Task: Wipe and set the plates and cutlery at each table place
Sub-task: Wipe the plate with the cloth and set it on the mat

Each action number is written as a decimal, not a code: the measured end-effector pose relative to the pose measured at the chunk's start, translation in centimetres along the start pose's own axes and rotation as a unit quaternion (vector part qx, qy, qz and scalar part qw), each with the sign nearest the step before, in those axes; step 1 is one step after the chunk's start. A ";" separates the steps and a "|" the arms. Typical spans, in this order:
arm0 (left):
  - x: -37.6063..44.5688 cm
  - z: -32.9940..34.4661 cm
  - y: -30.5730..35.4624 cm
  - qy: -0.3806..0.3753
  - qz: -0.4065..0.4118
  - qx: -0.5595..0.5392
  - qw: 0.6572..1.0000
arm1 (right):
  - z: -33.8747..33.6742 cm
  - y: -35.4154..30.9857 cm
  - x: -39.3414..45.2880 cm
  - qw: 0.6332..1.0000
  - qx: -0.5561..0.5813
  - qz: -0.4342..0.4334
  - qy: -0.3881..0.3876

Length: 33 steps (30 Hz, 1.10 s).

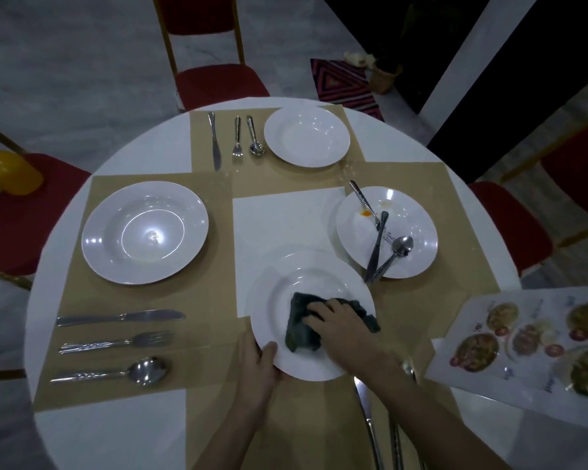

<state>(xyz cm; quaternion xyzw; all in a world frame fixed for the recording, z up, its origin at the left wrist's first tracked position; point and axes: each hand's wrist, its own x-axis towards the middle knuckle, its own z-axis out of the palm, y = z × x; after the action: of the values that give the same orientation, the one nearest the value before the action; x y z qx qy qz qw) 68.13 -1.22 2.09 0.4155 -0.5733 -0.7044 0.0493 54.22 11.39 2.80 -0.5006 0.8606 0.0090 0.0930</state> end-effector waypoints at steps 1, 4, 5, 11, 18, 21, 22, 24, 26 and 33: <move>-0.1 -0.2 -0.1 -0.005 0.006 0.001 1.000 | -0.1 0.5 -0.7 0.999 -0.014 -0.041 0.002; -0.8 -0.7 -0.2 -0.005 0.019 0.019 1.000 | -1.2 1.5 -2.0 0.995 -0.074 -0.065 -0.003; -0.9 -0.9 -0.4 0.000 0.023 0.022 0.999 | -1.6 1.7 -1.9 0.995 -0.098 -0.033 -0.004; -2.1 -0.8 -0.2 -0.004 0.013 -0.007 1.000 | -1.1 -1.7 1.3 0.981 -0.083 0.173 0.013; -1.5 -1.6 0.2 0.005 0.021 0.034 0.999 | -0.3 -6.3 -0.8 0.997 -0.019 -0.053 -0.045; -1.4 -2.5 -0.1 0.008 0.021 0.058 0.998 | -0.1 -3.8 -3.4 0.986 -0.075 -0.149 -0.026; -1.4 -2.9 -0.2 0.010 0.022 0.066 0.998 | -0.2 -2.9 -4.1 0.983 -0.096 -0.156 -0.022; -1.4 -3.5 -0.4 0.015 0.028 0.075 0.997 | -1.4 -1.1 -4.5 0.978 -0.151 -0.141 -0.007; -1.6 -3.8 -0.2 0.019 0.035 0.077 0.996 | -2.7 0.6 -3.7 0.980 -0.181 -0.083 -0.012; -1.8 -3.3 1.1 0.003 0.036 0.091 0.995 | -2.7 -3.8 1.3 0.989 -0.090 0.114 0.018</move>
<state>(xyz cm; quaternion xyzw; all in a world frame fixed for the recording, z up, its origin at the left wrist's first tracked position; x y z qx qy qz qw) 70.96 -3.14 3.98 0.4000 -0.6491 -0.6459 0.0383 56.51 8.08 5.58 -0.4060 0.9091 0.0883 0.0301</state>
